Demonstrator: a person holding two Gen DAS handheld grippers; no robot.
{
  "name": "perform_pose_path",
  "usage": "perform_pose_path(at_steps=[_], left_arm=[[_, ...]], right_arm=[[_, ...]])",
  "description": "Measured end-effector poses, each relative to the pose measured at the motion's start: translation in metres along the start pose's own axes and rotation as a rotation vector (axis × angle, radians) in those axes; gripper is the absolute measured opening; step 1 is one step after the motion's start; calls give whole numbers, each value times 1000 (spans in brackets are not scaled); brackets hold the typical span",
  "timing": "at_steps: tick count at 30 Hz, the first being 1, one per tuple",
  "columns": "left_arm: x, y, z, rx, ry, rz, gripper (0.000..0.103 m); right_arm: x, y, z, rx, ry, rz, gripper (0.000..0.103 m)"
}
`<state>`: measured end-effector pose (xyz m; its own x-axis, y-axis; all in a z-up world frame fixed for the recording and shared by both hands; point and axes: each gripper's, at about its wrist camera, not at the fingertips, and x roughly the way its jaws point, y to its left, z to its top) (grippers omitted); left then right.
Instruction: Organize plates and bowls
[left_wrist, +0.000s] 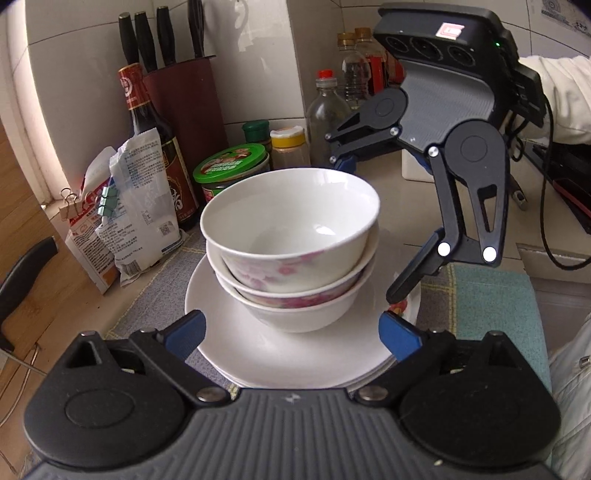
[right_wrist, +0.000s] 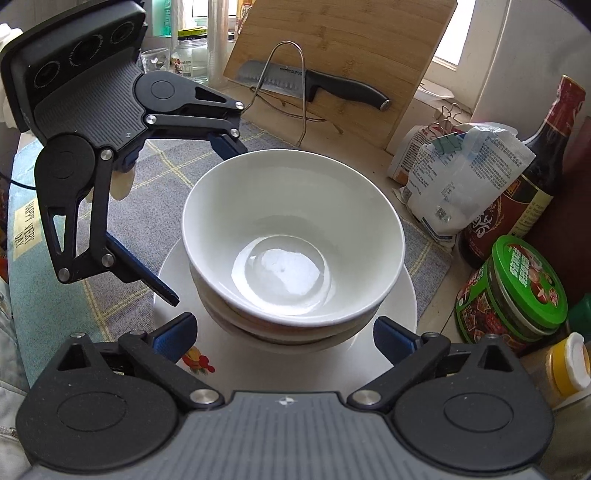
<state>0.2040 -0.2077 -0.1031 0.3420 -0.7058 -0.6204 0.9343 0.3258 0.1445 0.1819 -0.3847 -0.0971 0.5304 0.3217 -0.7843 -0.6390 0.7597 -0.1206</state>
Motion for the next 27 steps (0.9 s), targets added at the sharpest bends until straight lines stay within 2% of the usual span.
perform_pose_path(at_steps=[4, 7, 12, 14, 17, 22, 27], left_arm=[[-28, -7, -10, -51, -90, 115, 102], [-48, -12, -18, -106, -137, 192, 102], [-80, -22, -29, -213, -166, 250, 102], [-89, -28, -29, -242, -135, 285, 102], [-107, -35, -27, -319, -105, 297, 102], [-125, -43, -20, -404, -2, 355, 102], [-143, -50, -16, -426, -7, 379, 102]], right_arm=[[-9, 20, -4, 72, 1, -76, 103], [-16, 38, -8, 174, -4, -157, 103], [-28, 78, -10, 388, 1, -309, 103], [-34, 95, -11, 474, -10, -367, 103], [-41, 115, -14, 611, -8, -417, 103], [-55, 143, -16, 819, -19, -504, 103], [-76, 170, -10, 927, -63, -593, 103]])
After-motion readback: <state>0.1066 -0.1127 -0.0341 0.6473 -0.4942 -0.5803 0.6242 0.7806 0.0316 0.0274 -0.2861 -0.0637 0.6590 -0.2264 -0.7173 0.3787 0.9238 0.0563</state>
